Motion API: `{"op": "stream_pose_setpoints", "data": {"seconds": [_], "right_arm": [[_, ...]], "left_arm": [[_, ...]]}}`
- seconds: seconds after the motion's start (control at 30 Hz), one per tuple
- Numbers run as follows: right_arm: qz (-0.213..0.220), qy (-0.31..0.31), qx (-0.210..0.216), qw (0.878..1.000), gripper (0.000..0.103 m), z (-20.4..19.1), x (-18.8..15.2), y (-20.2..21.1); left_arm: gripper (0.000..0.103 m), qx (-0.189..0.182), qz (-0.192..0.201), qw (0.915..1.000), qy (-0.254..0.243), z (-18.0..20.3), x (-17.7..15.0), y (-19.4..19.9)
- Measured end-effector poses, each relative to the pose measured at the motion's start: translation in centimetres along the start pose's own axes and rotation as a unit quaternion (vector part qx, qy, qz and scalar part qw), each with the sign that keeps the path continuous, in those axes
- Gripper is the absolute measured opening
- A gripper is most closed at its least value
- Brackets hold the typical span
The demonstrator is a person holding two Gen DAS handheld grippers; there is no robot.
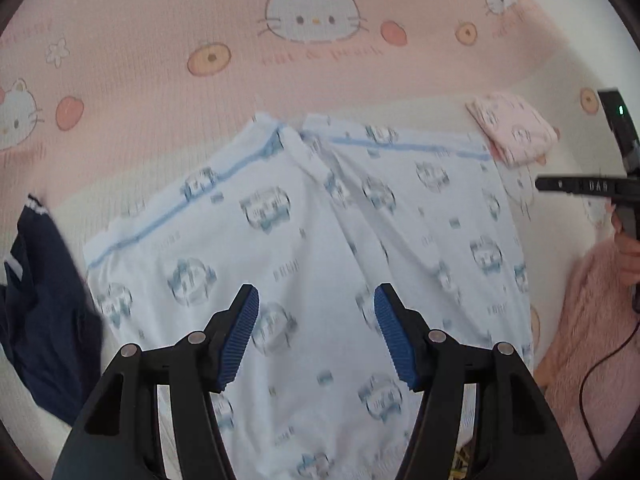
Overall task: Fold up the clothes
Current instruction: 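Pinch the pants waistband edge with both grippers beside the pink garment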
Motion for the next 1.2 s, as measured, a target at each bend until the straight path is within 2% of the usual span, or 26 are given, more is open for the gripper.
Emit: {"op": "stream_pose_setpoints", "data": {"seconds": [0.03,0.1,0.17,0.23,0.3,0.4,0.5,0.53,0.57,0.6,0.63,0.73,0.83,0.93,0.97,1.0,1.03,1.1,1.13,1.2], "right_arm": [[-0.002,-0.003,-0.002,1.0,0.04,-0.5,1.3,-1.3],[-0.01,-0.011,-0.007,1.0,0.04,-0.5,3.0,-3.2],[-0.021,-0.021,-0.001,1.0,0.04,-0.7,4.4,-5.1],[-0.031,-0.03,0.009,0.999,0.04,-0.9,5.4,-6.7],[-0.041,-0.03,0.01,0.999,0.04,-1.4,6.0,-8.1],[-0.016,-0.019,0.005,1.0,0.043,-1.9,6.2,-8.2],[0.001,-0.014,0.01,1.0,0.043,-2.3,6.5,-8.1],[0.006,-0.012,0.012,1.0,0.035,-2.4,6.7,-8.1],[0.012,-0.011,0.015,1.0,0.02,-2.6,6.8,-8.0],[0.017,-0.01,0.017,1.0,0.012,-2.7,7.0,-8.0],[0.024,-0.007,0.017,1.0,0.008,-2.8,7.1,-7.7],[0.051,0.007,0.008,0.999,0.007,-3.5,7.0,-6.6],[0.049,0.002,0.007,0.999,0.006,-2.9,7.1,-6.6],[0.062,-0.022,0.008,0.998,0.006,-1.6,7.5,-5.9],[0.064,-0.025,0.007,0.998,0.006,-1.3,7.6,-5.8],[0.063,-0.023,0.007,0.998,0.006,-1.2,7.7,-5.9],[0.062,-0.022,0.007,0.998,0.006,-1.2,7.7,-6.0],[0.057,-0.022,0.006,0.998,0.007,-1.5,7.6,-6.5],[0.054,-0.022,0.005,0.998,0.007,-1.6,7.6,-6.7],[0.049,-0.022,0.004,0.999,0.009,-1.9,7.5,-7.1]], "left_arm": [[0.062,-0.003,0.009,0.9999,0.004,-0.2,3.4,-3.4],[0.062,-0.003,0.016,0.9998,0.007,-0.2,7.7,-7.7],[0.063,-0.007,0.021,0.9998,-0.002,-0.3,11.1,-11.0],[0.062,-0.002,0.007,1.0,-0.005,-0.3,13.7,-14.5],[0.062,-0.007,-0.019,0.9998,-0.008,-0.4,15.2,-17.3],[0.062,-0.01,-0.052,0.9986,-0.011,-0.4,15.9,-20.4],[0.06,-0.004,-0.049,0.9985,-0.023,0.3,15.7,-20.4],[0.055,-0.002,-0.049,0.9985,-0.027,0.5,15.7,-20.4],[0.036,0.0,-0.048,0.9984,-0.031,0.7,15.6,-20.5],[0.013,0.002,-0.047,0.9983,-0.035,1.0,15.6,-20.5],[0.012,0.004,-0.046,0.9982,-0.039,1.2,15.6,-20.5],[0.011,0.01,-0.044,0.9977,-0.051,1.9,15.4,-20.6],[0.011,0.014,-0.042,0.9971,-0.061,2.5,15.3,-20.6],[0.019,-0.026,-0.044,0.9981,-0.032,1.7,15.2,-20.4],[0.025,-0.031,-0.034,0.9988,-0.02,1.2,15.1,-20.0],[0.035,-0.03,-0.012,0.9995,-0.005,0.5,14.9,-19.1],[0.04,-0.028,0.009,0.9995,0.011,-0.3,14.6,-18.3],[0.041,-0.017,0.038,0.9979,0.049,-2.5,13.7,-16.8],[0.041,-0.011,0.047,0.9966,0.067,-3.7,13.2,-16.2],[0.041,0.027,0.042,0.9952,0.084,-5.9,11.9,-15.6]]}}
Point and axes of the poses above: each gripper's, at about its wrist camera, not at the fingertips, and y roughly against the way its jaws point, z to its right, x to its top, the point moved 1 cm from there along -y, roughly the way its jaws point, and after that the axes turned 13 degrees about -x, right-handed, at the moved point
